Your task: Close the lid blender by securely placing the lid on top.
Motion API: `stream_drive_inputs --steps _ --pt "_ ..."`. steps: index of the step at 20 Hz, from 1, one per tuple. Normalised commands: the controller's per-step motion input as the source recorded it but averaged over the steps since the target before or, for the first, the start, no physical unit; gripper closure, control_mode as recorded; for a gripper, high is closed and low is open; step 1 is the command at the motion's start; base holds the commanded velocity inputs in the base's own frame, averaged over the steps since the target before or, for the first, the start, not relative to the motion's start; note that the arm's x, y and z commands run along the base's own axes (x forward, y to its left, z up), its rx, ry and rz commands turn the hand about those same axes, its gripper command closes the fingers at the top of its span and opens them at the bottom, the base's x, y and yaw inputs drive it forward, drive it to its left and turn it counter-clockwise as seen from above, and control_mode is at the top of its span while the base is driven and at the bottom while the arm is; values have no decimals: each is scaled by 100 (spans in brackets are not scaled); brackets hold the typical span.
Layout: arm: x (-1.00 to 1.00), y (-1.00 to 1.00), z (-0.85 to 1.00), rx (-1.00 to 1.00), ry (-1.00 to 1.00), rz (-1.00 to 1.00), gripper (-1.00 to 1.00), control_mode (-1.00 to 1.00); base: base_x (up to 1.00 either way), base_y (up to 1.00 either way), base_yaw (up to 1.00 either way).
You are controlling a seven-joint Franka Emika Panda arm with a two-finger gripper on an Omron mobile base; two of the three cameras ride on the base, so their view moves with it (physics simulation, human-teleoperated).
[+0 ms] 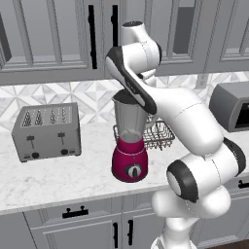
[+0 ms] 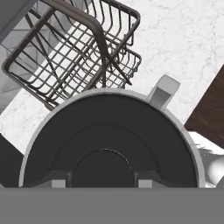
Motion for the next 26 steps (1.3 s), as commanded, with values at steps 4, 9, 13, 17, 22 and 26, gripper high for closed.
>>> stream_drive_inputs --steps 4,9,13,17,22,26 --pt "0 0 -12 0 0 0 -100 -100 0 0 0" --pt "0 0 -2 1 -3 0 -100 -100 0 0 0" --pt "-12 0 0 5 -15 1 -100 -100 0 0 0" --pt "-55 0 0 7 -23 4 -100 -100 0 0 0" --pt "-70 -13 1 10 -22 5 -100 -100 0 0 0" --pt "-51 -33 5 8 -22 5 -100 -100 0 0 0"
